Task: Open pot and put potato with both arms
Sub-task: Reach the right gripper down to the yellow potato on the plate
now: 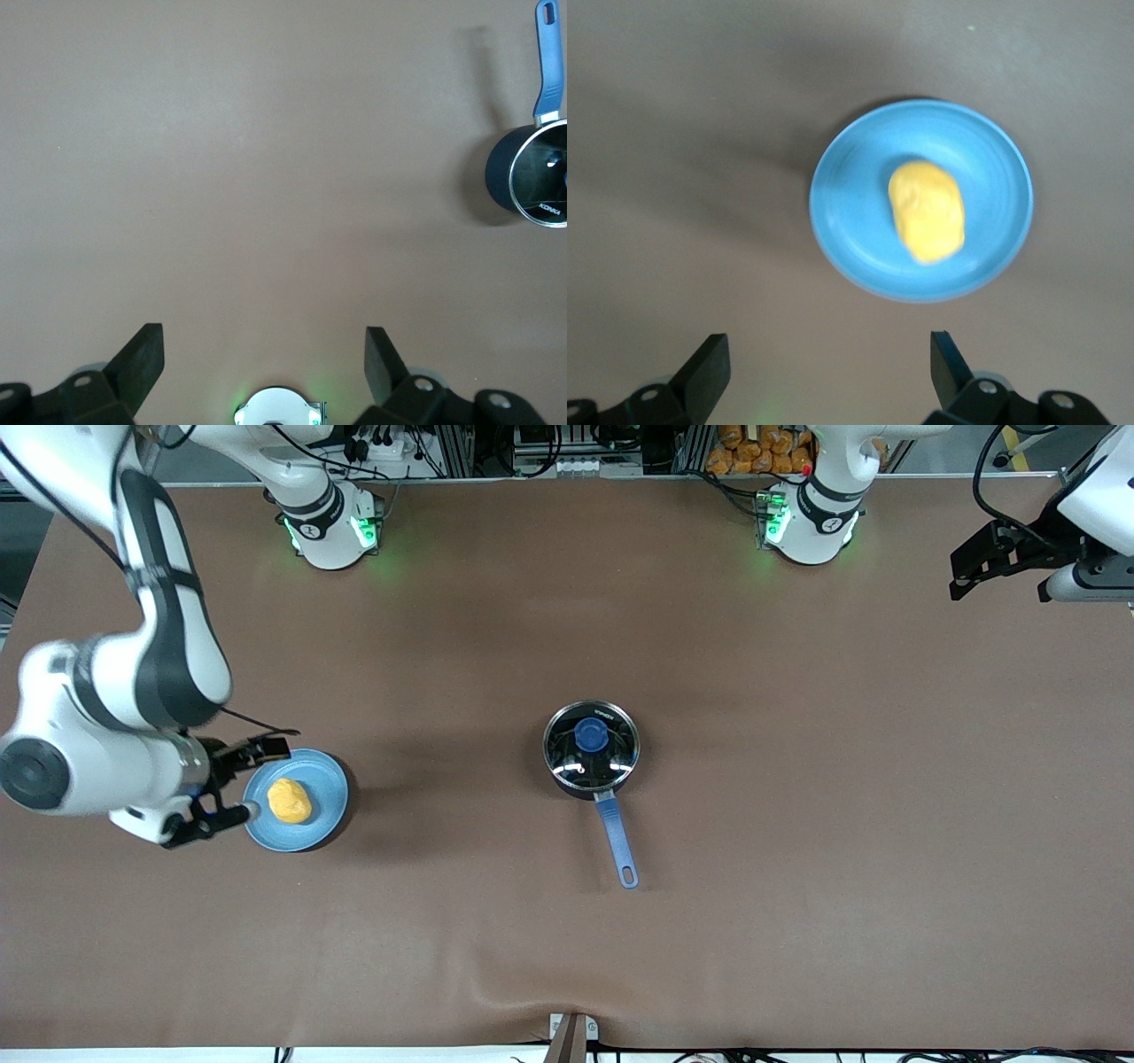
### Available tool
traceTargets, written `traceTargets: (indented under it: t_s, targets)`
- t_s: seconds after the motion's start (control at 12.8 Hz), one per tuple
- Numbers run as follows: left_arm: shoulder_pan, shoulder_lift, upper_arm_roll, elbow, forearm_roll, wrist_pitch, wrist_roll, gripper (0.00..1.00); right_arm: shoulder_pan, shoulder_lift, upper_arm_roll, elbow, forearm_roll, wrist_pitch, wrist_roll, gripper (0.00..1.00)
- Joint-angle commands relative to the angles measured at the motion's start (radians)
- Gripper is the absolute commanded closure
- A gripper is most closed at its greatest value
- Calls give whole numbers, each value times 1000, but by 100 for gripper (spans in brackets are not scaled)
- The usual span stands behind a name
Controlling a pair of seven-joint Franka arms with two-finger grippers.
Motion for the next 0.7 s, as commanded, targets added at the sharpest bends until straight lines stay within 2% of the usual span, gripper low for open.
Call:
traceTargets:
  t_s: [0.0,0.16,0.39,0.62]
  targets:
    - [-6,6,-7,12,13,-1,1,0,-31,98,8,25,-11,43,-111,0]
    - [-6,12,-27,10,11,0,-13,0,-55,147,8,16,-10,112,-180,0]
    - [-6,42,-65,12,8,0,-14,0,-64,156,8,-41,-10,212,-212,0]
    - [-8,80,-125,12,1,50,-31,0,-66,178,8,-43,-14,249,-214,0]
